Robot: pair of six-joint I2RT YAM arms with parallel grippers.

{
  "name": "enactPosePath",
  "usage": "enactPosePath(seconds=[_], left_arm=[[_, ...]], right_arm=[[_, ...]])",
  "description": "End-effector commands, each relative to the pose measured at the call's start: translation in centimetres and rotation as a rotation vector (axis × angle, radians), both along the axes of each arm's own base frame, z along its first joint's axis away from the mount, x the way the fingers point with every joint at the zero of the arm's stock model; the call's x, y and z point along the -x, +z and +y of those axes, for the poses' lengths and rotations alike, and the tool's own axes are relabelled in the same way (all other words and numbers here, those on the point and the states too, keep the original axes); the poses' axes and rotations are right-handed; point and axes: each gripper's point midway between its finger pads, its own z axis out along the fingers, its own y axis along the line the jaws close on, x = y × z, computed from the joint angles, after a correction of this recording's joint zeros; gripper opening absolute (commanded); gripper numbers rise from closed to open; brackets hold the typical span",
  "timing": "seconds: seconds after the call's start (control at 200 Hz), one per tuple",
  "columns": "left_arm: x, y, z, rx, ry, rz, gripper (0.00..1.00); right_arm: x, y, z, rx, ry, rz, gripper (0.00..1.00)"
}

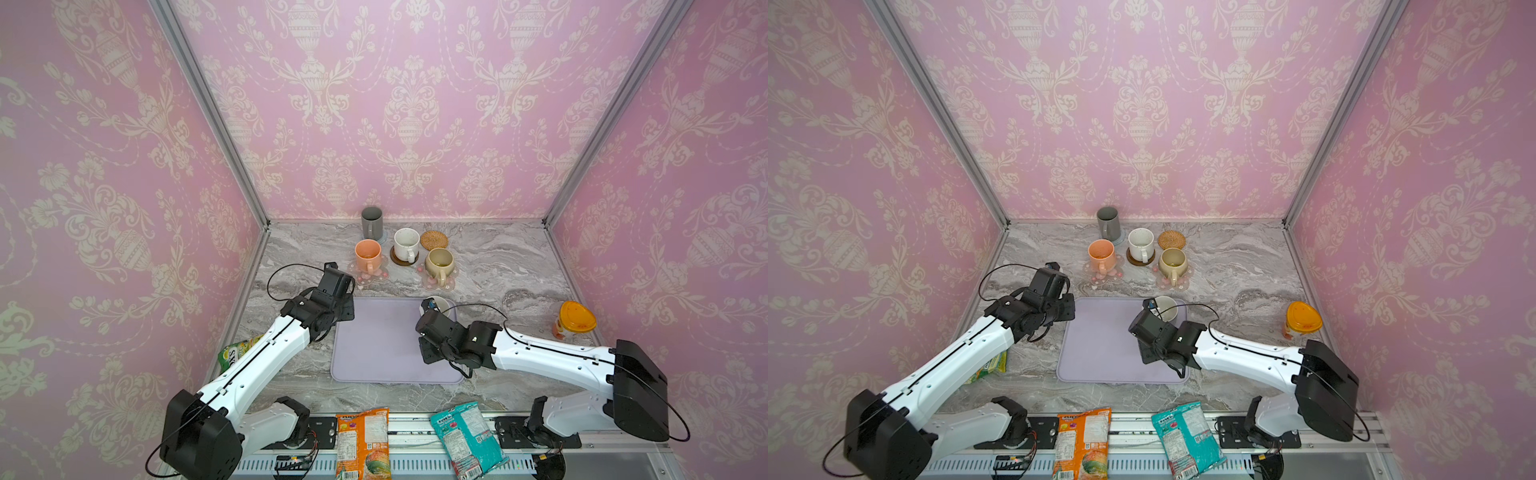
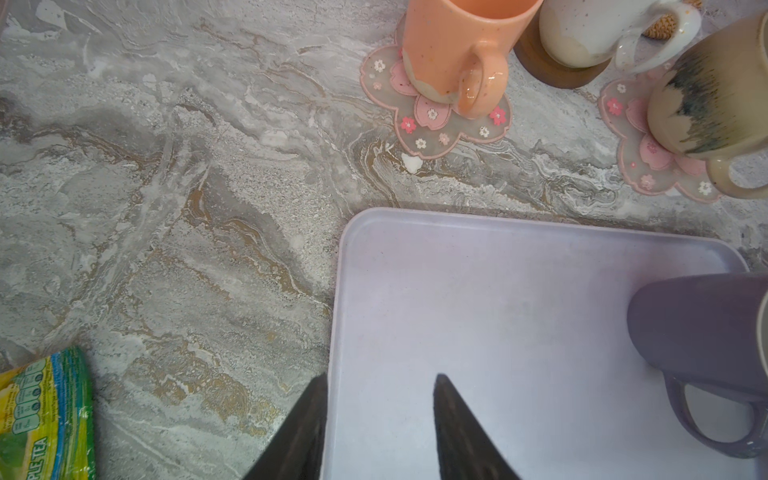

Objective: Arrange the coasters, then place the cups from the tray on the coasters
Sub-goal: 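Lower the right gripper onto the lavender mug's rim while the left arm draws back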

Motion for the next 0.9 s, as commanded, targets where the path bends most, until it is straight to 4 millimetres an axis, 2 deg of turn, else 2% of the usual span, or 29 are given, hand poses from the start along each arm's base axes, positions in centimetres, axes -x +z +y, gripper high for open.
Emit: enactPosePath(seconds=[0.0,0.295,0.52,0.65,0.896], left_arm=[[0.2,-1.0,-0.1,-0.008,0.008,0.017,0.45],[0.3,-1.5,0.3,-0.032,0.009,0.024,0.45],[0.1,-1.4,0.3,-0.043,0.001,0.017,0.45],[0.2,-1.3,0.3,-0.046,-0.004,0.016,0.45],[0.1,-1.3,0.3,-0.046,-0.008,0.012,0.45]], right_arm=[[-1.1,1.1,1.2,0.023,0.041,-0.050,0.06],[-3.1,0.6,2.0,0.066,0.044,-0.062,0.04],[-4.0,-1.0,0.8,0.099,0.003,-0.022,0.04],[-4.0,-1.3,0.1,0.108,-0.015,-0.009,0.04],[-3.6,-2.2,-2.4,0.153,-0.054,0.014,0.04]])
